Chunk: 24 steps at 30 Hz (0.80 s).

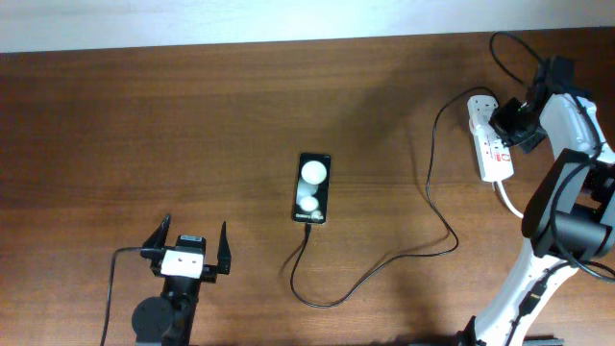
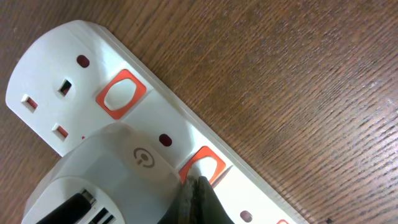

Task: Plug charger to phone and switch on socket
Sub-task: 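Press the red switch beside the charger on the power strip with the right gripper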

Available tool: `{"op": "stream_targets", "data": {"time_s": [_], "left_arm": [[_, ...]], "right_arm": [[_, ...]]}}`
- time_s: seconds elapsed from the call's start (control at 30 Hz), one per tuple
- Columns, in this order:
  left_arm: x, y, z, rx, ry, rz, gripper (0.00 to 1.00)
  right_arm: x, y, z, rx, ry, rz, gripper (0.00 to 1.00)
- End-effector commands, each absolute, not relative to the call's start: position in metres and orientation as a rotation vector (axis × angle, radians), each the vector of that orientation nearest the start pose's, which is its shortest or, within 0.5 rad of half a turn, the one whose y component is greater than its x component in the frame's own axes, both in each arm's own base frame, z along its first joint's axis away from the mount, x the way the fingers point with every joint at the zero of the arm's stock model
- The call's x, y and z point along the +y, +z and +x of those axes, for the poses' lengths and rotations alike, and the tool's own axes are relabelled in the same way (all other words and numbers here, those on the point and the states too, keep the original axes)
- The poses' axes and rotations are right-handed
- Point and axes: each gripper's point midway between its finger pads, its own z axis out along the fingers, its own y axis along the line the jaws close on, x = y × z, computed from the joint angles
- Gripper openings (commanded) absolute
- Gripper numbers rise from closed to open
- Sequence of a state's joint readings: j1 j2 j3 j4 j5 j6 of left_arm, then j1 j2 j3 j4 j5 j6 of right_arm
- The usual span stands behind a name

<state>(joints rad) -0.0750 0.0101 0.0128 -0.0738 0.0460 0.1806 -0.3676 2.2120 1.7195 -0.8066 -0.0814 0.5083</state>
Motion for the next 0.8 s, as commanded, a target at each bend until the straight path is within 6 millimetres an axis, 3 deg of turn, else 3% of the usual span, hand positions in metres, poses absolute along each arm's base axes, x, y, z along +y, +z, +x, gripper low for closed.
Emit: {"op": "stream_targets", "data": {"time_s": [0.0,0.1,0.23,0.43,0.77], "left_arm": [[-0.026,0.158,0.245,1.624,0.052,0.259,0.99],[-0.026,0.158,0.245,1.624,0.052,0.259,0.99],[-0.026,0.158,0.245,1.624,0.052,0.259,0.99],[-0.026,0.158,0.245,1.624,0.052,0.259,0.99],[-0.026,0.158,0.245,1.624,0.052,0.259,0.99]], "right_arm": [[-0.146,-0.007,0.454,2.722,0.28,1.215,0.04],[-0.165,0.004,0.451,2.698,0.276,1.258,0.04],[-0.171,0.012,0.458,2.673,0.272,1.238,0.04],[-0.187,0.044,0.468,2.629,0.26,1.235,0.04],[-0.154,0.014,0.467,2.747,0.284,1.15,0.04]]}}
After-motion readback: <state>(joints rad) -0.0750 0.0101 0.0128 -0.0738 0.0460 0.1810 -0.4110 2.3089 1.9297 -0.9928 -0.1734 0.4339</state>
